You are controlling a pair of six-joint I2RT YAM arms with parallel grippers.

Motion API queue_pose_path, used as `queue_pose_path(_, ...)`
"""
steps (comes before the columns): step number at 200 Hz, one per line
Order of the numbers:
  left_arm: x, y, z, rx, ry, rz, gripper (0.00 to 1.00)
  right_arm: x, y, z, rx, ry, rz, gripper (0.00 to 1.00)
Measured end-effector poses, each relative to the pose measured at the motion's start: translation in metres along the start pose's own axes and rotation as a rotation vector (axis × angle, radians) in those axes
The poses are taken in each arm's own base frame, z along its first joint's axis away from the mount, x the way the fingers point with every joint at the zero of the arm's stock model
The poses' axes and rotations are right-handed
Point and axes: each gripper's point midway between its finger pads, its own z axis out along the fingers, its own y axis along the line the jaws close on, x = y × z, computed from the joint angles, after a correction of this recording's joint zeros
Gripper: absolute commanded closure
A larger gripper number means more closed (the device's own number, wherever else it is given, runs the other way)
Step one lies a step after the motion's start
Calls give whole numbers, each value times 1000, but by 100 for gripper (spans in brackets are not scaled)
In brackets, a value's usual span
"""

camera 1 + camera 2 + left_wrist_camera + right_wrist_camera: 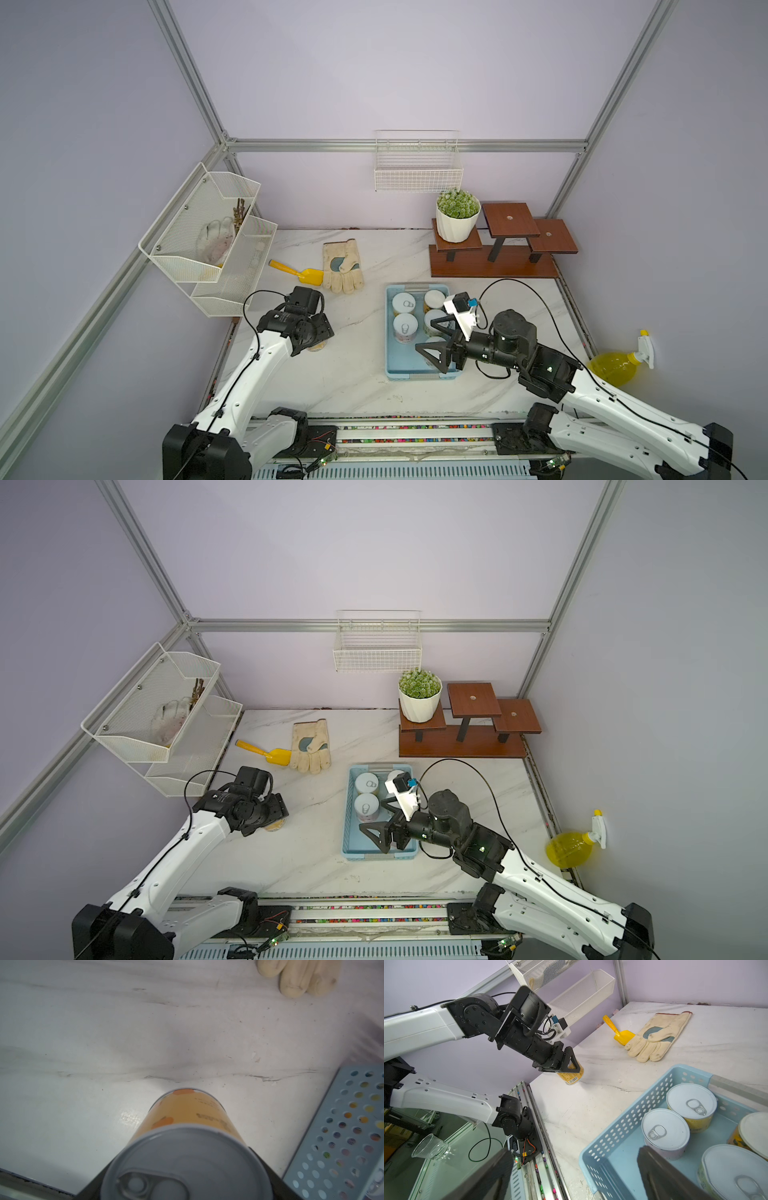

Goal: Put the canned food in the basket
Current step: Pick up the canned food from the center of the board, then place the canned food in the basket.

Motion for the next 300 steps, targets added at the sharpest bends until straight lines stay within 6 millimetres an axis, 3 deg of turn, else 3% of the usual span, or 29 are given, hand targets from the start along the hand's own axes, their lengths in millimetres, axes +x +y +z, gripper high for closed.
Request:
queue_pose_path(32,3,-52,-18,65,-5,157,89,-5,-3,-14,50,-19,-10,1)
queue_pose_path(65,16,-102,-26,108,9,289,100,-10,-5,-35,94,-58,-12,1)
queue_pose_path(103,36,-151,-38,159,19,405,100,-10,-13,-52,152,-75,18,0)
queue_pose_path(141,61,-197,-38,192,43,511,100,1,-30,-52,210,-34,83,0)
queue_pose_path(223,119,-227,-21,175,131,624,100,27,-72,-51,295,32,279,0)
queue_pose_path(300,129,-224,-15,157,155,605,100,74,-106,-55,388,98,436,0)
